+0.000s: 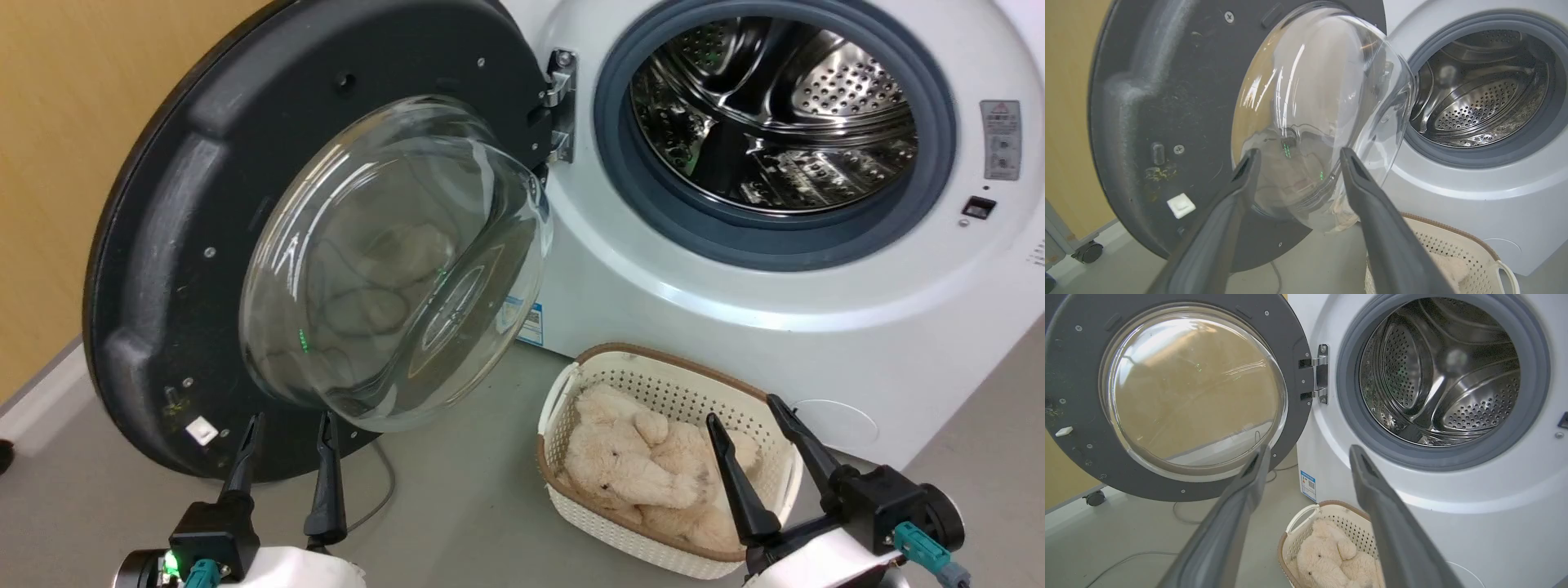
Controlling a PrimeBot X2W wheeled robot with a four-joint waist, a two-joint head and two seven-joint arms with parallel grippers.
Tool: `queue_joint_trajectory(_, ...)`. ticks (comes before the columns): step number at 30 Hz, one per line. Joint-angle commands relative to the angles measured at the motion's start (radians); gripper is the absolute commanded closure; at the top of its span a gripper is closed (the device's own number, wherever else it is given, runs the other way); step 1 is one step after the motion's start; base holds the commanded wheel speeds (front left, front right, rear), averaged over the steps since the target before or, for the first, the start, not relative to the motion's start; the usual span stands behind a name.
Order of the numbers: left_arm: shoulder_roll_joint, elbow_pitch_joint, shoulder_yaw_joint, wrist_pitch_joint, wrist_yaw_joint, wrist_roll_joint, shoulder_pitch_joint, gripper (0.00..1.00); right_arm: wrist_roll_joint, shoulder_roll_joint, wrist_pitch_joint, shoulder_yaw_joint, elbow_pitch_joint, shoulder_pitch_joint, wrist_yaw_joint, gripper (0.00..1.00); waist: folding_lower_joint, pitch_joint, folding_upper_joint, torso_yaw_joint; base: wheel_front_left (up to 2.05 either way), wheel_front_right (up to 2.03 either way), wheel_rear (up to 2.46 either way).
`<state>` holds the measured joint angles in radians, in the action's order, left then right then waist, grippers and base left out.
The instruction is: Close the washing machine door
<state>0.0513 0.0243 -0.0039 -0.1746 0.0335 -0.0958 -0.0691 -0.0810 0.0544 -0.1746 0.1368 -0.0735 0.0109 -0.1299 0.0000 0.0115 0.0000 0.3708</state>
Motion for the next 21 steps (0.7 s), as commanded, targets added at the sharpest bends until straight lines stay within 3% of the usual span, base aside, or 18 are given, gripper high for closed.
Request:
queue_joint_trajectory(1, -0.001, 0.007, 0.003, -0.012, 0.008, -0.009, -0.017, 0.0, -0.008, -0.002, -0.012, 0.008, -0.007, 0.018, -0.001, 0.0, 0.0, 0.003, 0.0, 0.01, 0.0, 0.0, 0.0)
queue_joint_trajectory(21, -0.001, 0.032, 0.012, -0.053, 0.04, -0.049, -0.039, 0.0, -0.038, 0.011, -0.053, 0.065, -0.041, 0.065, -0.001, 0.0, 0.0, 0.033, 0.0, 0.105, 0.0, 0.0, 0.0)
